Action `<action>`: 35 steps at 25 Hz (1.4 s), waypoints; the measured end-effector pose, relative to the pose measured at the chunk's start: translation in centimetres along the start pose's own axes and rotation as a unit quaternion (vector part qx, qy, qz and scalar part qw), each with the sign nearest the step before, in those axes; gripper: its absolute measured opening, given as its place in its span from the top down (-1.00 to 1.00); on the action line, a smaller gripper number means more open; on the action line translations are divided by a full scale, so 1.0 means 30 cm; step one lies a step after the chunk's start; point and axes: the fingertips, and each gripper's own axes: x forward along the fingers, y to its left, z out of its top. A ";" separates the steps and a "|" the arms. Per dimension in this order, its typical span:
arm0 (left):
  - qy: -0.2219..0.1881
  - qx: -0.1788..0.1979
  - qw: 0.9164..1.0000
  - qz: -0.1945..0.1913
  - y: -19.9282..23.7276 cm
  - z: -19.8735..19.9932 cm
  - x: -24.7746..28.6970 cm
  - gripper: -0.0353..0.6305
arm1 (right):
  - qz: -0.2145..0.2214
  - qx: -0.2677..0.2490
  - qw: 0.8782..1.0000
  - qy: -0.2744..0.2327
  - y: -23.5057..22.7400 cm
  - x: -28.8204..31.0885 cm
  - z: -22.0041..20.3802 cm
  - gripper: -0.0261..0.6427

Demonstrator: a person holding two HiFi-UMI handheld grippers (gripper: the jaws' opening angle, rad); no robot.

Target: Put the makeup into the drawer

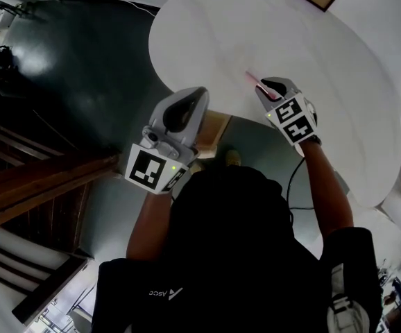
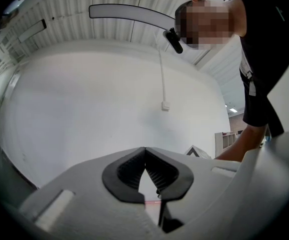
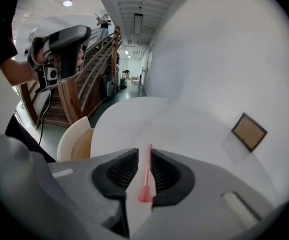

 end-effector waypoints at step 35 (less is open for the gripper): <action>0.018 -0.007 1.000 0.017 0.083 -0.031 -0.144 0.86 | -0.022 0.069 0.996 -0.054 0.044 -0.011 0.040 0.77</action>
